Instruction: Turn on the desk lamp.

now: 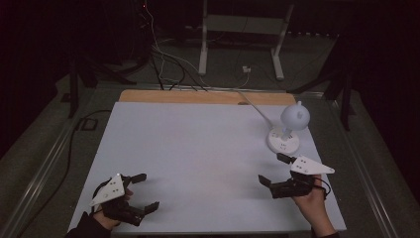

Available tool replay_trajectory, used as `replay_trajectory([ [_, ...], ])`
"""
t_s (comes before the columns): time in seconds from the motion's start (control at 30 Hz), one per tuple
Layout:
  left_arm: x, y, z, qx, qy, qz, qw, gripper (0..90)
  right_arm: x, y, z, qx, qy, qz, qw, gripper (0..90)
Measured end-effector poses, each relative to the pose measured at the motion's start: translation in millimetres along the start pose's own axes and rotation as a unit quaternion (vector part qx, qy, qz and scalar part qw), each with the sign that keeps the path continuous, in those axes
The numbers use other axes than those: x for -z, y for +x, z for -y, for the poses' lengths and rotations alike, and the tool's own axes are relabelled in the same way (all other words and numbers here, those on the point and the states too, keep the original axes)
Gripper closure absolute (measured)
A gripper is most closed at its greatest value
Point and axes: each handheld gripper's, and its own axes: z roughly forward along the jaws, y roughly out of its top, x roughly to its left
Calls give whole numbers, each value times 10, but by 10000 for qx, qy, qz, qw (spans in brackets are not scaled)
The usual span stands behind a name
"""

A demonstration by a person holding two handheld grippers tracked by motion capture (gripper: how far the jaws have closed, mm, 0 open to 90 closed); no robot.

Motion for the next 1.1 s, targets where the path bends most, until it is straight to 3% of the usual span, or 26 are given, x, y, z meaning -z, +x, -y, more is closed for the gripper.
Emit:
replay_trajectory([
  [0.07, 1, -4, 2, -14, 12, -3, 10000, 4, -4, -21, -1, -55, 7, -73, 10000, 1],
  [0.17, -2, -4, -2, -15, 12, -2, 10000, 4, 13, -57, -26, 34, -54, 97, 9999, 1],
  [0.57, -2, -5, -1, 6, 34, -10, 10000, 4, 60, -277, -68, -125, -127, 395, 9991, 1],
  [1.1, 3, -7, -4, 16, 0, 4, 10000, 4, 153, -590, -44, -584, -262, 935, 9936, 1],
])
